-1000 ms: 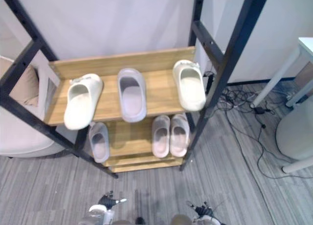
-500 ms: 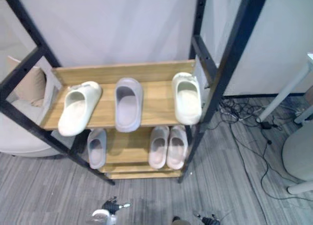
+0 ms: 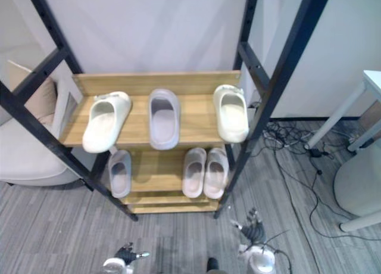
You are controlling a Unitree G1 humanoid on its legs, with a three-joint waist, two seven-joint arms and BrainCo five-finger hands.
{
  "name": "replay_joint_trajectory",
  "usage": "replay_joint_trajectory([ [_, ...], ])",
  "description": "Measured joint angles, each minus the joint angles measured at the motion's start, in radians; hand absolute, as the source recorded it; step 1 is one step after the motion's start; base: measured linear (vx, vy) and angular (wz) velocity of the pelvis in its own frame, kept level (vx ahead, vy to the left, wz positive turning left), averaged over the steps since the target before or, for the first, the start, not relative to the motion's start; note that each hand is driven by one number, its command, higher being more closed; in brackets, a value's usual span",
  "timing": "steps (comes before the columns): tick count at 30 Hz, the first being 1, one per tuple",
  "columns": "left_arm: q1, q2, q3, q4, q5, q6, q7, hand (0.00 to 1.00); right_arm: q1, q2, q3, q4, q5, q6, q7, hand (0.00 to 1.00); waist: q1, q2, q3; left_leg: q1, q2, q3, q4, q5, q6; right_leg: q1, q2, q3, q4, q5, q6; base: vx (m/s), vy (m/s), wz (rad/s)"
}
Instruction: Organize the slippers on the shoe rack
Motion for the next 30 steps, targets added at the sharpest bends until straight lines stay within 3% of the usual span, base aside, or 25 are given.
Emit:
replay_joint_trajectory([
  [4,0.000,0.004,-0.027,0.001,0.013,-0.003,-0.001,0.00,0.049,0.005,0.049,-0.185,-0.058,-0.040,0.005,0.00,-0.003,-0.006,-0.002,0.000,-0.001,-0.016,0.000,0.005,0.001,0.007,-0.001,-0.019,-0.010,0.002,0.001,0.06,0.001,0.11],
  [14,-0.003,0.001,-0.076,0.002,0.045,-0.022,-0.001,0.00,0.044,-0.033,0.134,-0.398,-0.095,-0.120,0.004,0.00,0.003,-0.009,0.001,0.017,-0.008,-0.047,0.001,0.004,0.001,0.028,-0.011,-0.041,0.019,-0.026,0.008,0.00,0.002,0.09],
  [30,-0.001,0.005,-0.066,0.002,0.053,-0.030,-0.002,0.00,-0.309,-0.214,0.181,-0.389,-0.035,-0.125,-0.022,0.00,0.012,-0.012,0.001,-0.002,-0.034,-0.074,0.002,0.017,0.020,-0.005,-0.041,-0.062,0.081,-0.051,0.018,-0.01,0.015,0.05],
])
